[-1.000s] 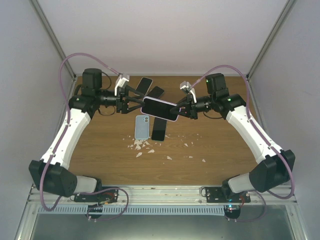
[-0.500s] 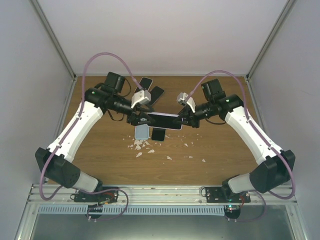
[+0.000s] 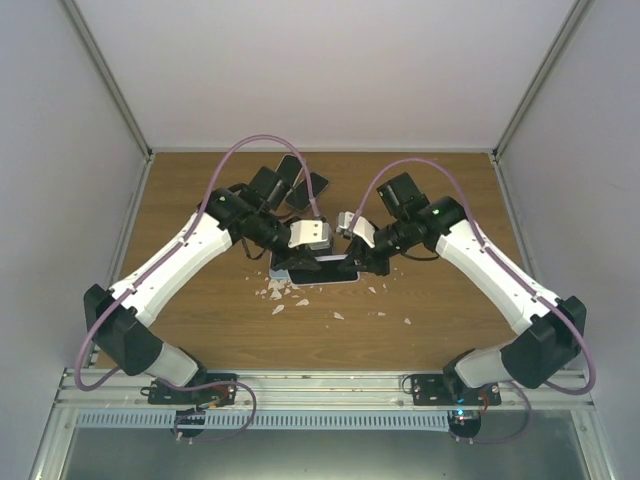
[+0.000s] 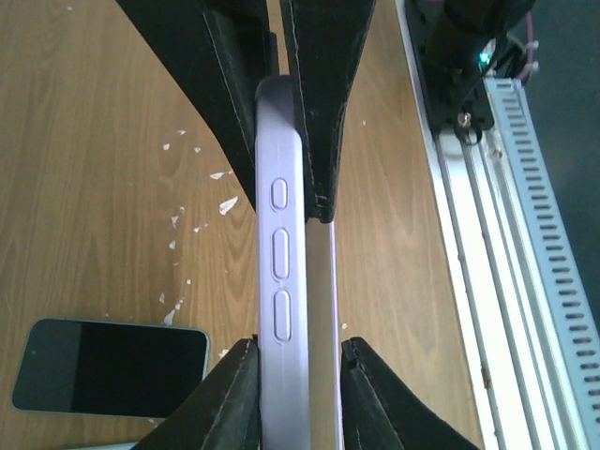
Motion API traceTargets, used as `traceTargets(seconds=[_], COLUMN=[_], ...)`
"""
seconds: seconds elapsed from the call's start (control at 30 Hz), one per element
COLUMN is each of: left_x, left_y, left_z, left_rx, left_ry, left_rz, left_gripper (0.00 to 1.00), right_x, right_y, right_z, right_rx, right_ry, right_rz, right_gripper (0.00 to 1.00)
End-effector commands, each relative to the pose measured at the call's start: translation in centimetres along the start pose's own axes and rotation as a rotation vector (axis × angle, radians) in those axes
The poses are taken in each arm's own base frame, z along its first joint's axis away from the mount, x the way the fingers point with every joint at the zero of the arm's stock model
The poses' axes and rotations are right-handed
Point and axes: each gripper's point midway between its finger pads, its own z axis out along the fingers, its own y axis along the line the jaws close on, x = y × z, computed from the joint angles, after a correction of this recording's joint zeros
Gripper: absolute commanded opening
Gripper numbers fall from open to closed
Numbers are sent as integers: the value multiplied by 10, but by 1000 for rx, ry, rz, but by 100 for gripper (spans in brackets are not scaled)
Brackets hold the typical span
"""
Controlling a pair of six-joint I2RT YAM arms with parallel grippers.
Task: Take the phone out of the phone case
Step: Adjust the phone.
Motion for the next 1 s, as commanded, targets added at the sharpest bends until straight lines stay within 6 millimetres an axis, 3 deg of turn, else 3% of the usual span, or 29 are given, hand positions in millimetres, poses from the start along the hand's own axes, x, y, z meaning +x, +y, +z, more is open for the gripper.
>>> traceTargets(seconds=[0.0,0.07,0.13,0.2,0.3,0.37,0.4,0.5,0.67,0.8,0.97], left_x=[6,-4,-16,-28,-46,-57,-60,-72,-87,-100,-112], left_y=[-7,0,3,4,6,11,16,28,34,26,10], left_z=[5,-2,-10,-19,-33,-45,-52,-74,-119,-149,-167], left_rx=[-20,-78,-122,-140,-135,-140,-143,-134,-106,-193,-182], left_ry=[31,-8,-63,-125,-228,-306,-342,-451,-660,-797,-903], left_rz=[31,27,35,24,-31,-69,-97,-203,-307,-258,-231], left_gripper=[17,2,0,0,0,0,0,0,0,0,0], right_x=[-14,-16,-19,-26,-42,-56,-62,-82,-110,-132,-143], right_y=[4,2,-1,-6,-17,-25,-31,-42,-49,-39,-29], right_z=[-11,-13,-16,-20,-35,-51,-61,-79,-105,-123,-123], right_rx=[42,53,69,86,119,135,151,187,200,84,-84], right_ry=[-37,-32,-29,-34,-85,-155,-193,-285,-435,-580,-634], right_rz=[-81,-85,-87,-85,-65,-54,-45,-51,-43,23,83], right_gripper=[1,0,2,10,30,61,70,80,88,89,84])
